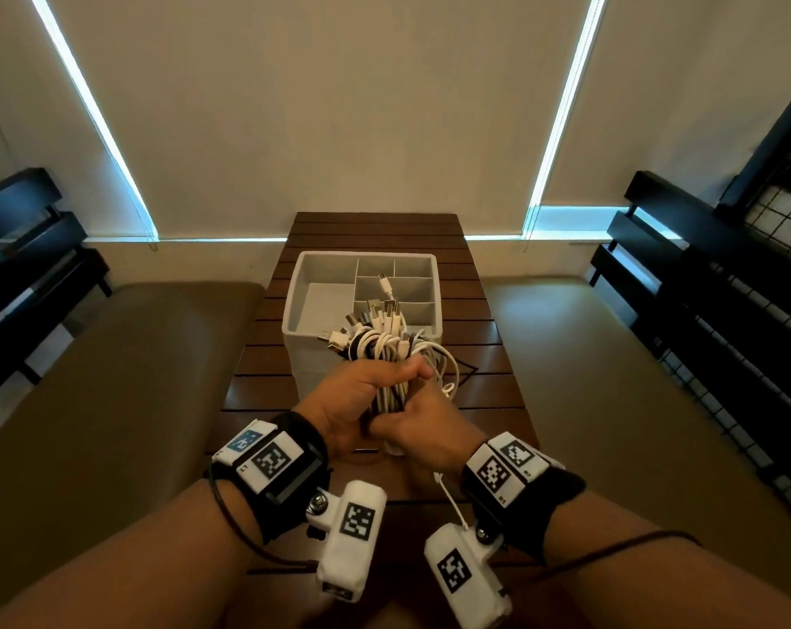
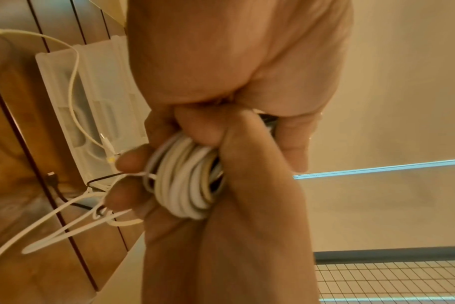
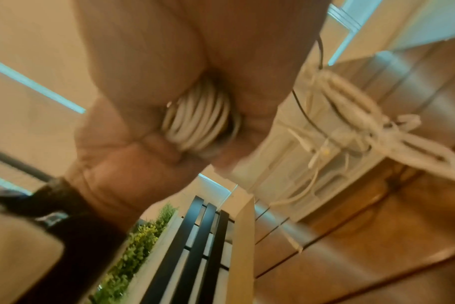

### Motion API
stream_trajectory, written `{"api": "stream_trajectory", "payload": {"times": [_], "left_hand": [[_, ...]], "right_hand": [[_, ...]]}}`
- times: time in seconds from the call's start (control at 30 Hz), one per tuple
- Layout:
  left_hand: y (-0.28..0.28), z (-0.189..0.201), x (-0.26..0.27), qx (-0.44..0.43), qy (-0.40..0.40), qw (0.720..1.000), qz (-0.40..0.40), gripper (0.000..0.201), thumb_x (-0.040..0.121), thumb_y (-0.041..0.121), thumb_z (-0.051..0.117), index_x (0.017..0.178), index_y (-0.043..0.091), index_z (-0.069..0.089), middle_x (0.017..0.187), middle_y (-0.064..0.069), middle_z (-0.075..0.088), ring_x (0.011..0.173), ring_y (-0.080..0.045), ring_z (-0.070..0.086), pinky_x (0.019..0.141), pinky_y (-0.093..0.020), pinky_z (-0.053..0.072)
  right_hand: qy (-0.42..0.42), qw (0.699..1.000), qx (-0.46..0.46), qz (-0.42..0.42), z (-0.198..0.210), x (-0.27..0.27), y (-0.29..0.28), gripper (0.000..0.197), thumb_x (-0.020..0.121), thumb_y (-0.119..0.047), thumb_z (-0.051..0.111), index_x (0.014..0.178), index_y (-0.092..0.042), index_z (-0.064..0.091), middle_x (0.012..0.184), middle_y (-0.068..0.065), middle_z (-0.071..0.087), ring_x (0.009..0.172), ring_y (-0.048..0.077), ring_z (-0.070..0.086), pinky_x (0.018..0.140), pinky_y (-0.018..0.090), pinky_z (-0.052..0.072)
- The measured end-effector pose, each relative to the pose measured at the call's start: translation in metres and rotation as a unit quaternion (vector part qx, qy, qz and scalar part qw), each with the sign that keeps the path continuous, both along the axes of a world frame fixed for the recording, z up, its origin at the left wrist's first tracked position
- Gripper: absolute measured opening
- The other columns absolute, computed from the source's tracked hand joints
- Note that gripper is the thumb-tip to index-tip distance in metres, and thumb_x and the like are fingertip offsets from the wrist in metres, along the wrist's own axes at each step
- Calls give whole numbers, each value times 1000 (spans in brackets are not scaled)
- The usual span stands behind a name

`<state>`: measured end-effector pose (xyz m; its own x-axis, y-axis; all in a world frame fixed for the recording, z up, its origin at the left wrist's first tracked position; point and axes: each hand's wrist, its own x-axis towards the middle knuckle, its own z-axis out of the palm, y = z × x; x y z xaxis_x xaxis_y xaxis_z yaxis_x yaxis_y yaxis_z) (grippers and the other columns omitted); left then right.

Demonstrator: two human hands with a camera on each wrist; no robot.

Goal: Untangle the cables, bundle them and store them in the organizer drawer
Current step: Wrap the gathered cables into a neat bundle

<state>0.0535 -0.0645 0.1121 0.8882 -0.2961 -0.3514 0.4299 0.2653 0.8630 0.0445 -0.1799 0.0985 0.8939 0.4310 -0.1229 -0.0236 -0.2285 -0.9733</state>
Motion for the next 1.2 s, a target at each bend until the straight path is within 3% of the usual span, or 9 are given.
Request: {"api": "stream_trajectory", "payload": {"times": [0.1,0.17,0.3,0.43,0.67,0.77,0.9,1.07,1.2], "left_hand": [[15,3,-1,-4,12,999,-37,28,79,24,62,96,2,71,90,-15,67,85,-27,65,79,-38,52],[23,9,1,-22,16,998,-56,27,81,20,60,94,1,72,89,-15,69,82,-27,67,77,-38,55],[38,13,9,-2,-5,999,-50,23,82,14,62,95,-2,71,92,-16,70,84,-28,69,81,-40,58],[38,15,4,10,-6,995,-101,12,75,12,70,84,4,69,68,-12,59,62,-22,62,68,-35,54],[31,23,1,13,-72,987,-142,11,80,11,62,70,11,68,56,-8,53,49,-19,56,55,-30,51],[34,22,0,13,-79,988,-132,14,80,12,61,68,13,68,55,-7,52,48,-18,55,56,-30,49],[38,17,-1,10,-66,992,-109,17,80,14,61,64,15,68,55,-6,49,47,-17,51,55,-30,46],[39,14,-1,-24,-38,994,-102,15,80,16,59,68,8,58,54,-3,47,46,-15,51,54,-30,49],[39,13,0,-69,-21,992,-101,16,77,17,60,76,4,50,51,-3,47,44,-15,51,52,-29,50]], "right_hand": [[-44,980,-148,126,10,0,-15,68,73,-35,79,131,-21,47,121,-12,58,107,2,55,96,24,46],[-102,961,-223,129,21,2,-24,60,72,-47,78,123,-25,57,113,-14,64,98,-1,60,88,22,50],[-204,961,-185,-26,36,14,-44,17,70,-22,82,74,-19,66,72,-2,67,63,8,63,61,24,56],[-278,953,-112,-37,48,20,-46,55,66,-5,80,108,-27,53,100,-14,57,87,0,58,72,12,50],[-338,933,-120,-26,28,30,-27,76,73,-11,75,136,-25,34,116,-9,56,116,16,53,98,34,48],[-380,899,-211,-42,27,35,-27,74,78,-22,73,141,-22,35,126,-7,54,131,20,42,118,47,13],[-455,791,-405,-57,34,41,-26,62,77,-50,68,129,-20,50,136,4,55,141,19,32,114,57,-7],[-431,744,-511,8,34,49,-28,57,86,-55,51,137,-32,43,158,-5,23,148,24,-12,109,65,-14],[-483,813,-324,6,18,46,-26,47,82,-20,67,127,-16,53,126,4,62,125,21,51,119,46,9]]}}
